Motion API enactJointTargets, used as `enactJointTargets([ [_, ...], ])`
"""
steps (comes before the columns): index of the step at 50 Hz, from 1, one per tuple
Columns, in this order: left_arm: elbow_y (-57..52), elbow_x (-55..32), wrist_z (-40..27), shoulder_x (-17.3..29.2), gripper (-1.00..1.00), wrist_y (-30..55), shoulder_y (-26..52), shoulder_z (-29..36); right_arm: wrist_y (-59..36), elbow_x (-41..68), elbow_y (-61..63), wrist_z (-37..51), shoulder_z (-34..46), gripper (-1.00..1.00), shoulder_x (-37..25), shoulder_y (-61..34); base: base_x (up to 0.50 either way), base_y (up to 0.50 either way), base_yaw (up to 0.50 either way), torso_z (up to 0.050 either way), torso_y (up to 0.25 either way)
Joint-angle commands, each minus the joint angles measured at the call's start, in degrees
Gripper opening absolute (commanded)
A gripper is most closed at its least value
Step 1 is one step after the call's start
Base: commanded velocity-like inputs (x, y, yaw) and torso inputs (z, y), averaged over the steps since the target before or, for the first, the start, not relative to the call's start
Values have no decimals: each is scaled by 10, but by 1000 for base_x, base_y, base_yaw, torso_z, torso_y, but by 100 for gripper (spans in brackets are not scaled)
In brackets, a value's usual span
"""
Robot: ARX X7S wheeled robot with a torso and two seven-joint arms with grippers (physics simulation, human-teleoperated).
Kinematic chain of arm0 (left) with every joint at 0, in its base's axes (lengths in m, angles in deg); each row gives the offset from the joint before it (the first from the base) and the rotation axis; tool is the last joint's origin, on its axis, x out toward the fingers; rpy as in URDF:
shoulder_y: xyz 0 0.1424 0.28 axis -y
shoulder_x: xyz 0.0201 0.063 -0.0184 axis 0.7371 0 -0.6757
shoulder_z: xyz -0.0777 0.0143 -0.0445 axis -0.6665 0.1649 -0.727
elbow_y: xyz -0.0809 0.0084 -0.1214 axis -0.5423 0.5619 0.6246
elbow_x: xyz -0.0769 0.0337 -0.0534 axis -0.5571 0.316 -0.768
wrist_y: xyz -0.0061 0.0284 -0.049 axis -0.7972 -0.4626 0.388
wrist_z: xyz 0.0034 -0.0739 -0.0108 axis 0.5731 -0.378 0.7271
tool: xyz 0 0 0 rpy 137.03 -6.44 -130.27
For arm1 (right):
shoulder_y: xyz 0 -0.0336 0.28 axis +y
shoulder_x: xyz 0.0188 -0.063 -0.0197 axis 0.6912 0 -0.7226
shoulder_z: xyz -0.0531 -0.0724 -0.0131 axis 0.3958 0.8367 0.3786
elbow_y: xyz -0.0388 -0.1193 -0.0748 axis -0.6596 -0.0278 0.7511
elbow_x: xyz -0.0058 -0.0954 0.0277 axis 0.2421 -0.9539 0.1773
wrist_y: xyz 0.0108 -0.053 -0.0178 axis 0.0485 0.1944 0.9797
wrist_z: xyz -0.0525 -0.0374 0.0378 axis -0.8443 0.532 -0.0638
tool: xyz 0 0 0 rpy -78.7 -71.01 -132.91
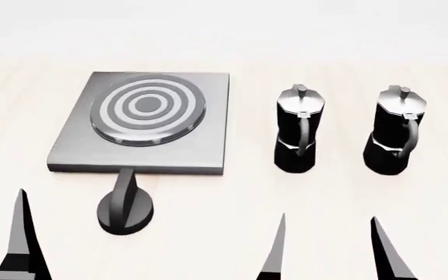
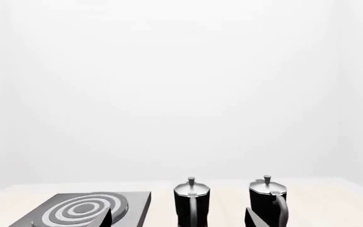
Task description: Turn off the stove.
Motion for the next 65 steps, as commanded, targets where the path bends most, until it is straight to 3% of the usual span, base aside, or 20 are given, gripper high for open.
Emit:
enactJointTargets([
  [1,9,-6,13,-7,100,-11,0,-16,6,1,-2,-14,-11,100,5,1,191,0,0,0,0],
  [65,13,-18,-8,13,100,-9,6,-2,5,6,-9,8,12,100,-15,-6,148,0,0,0,0],
])
